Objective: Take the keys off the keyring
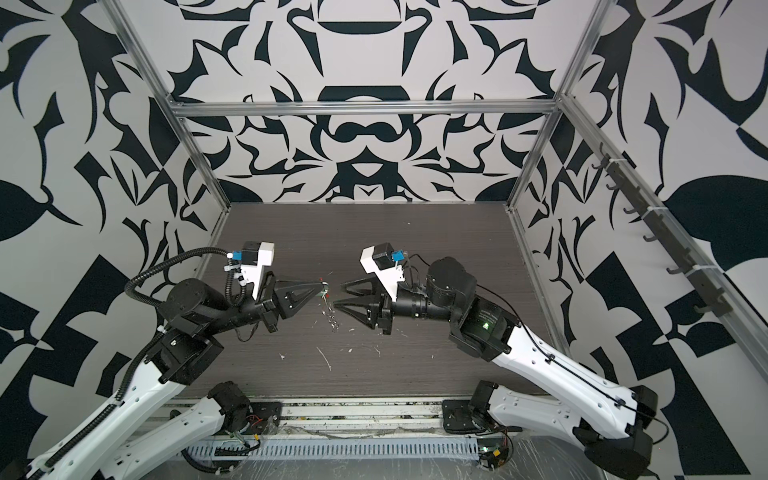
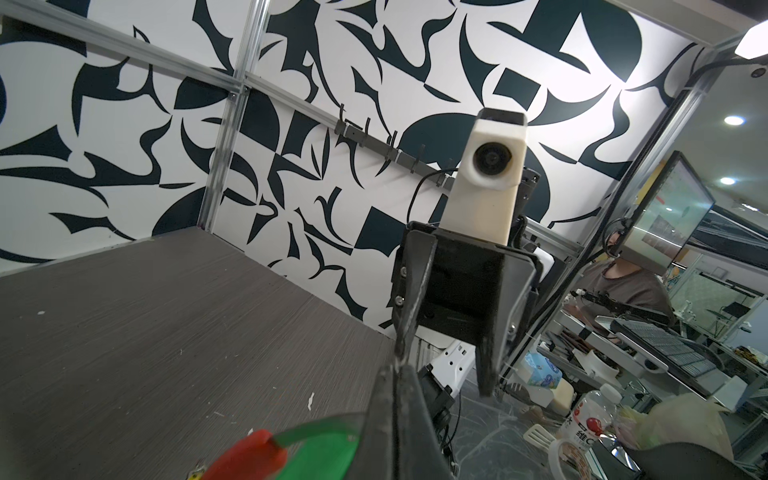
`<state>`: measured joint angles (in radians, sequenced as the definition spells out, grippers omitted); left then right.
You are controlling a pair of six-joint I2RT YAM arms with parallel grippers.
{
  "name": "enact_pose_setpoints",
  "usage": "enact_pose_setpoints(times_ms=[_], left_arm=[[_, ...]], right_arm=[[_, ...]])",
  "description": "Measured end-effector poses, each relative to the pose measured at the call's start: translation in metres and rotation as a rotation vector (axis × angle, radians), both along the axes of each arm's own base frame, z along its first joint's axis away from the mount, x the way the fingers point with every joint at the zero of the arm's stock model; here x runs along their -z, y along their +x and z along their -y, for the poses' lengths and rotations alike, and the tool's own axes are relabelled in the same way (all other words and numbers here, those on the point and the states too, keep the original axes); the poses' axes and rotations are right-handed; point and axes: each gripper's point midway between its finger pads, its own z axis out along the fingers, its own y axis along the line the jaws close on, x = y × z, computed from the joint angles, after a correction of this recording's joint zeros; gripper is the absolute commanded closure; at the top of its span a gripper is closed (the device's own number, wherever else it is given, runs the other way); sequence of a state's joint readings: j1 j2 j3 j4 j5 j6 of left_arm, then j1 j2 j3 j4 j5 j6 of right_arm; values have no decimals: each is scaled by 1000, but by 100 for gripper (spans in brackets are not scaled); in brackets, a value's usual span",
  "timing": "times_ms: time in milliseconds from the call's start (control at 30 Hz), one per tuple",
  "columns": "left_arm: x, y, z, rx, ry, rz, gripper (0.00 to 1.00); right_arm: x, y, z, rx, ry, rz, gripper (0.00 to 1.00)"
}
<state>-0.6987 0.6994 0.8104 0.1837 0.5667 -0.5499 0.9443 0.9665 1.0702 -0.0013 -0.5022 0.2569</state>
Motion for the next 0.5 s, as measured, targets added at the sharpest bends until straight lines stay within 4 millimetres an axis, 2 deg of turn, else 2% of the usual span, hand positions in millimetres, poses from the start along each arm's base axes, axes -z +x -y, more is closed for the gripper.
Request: enact_pose_setpoints(times_ms=[300,500], left_arm=[[-2,-3,-2,3,-25,26,100],[-2,-2,-2,3,-29,30,100]], right_arm=[[1,17,-14,29,84,-68,60],[0,17,-20,8,100,-98,68]])
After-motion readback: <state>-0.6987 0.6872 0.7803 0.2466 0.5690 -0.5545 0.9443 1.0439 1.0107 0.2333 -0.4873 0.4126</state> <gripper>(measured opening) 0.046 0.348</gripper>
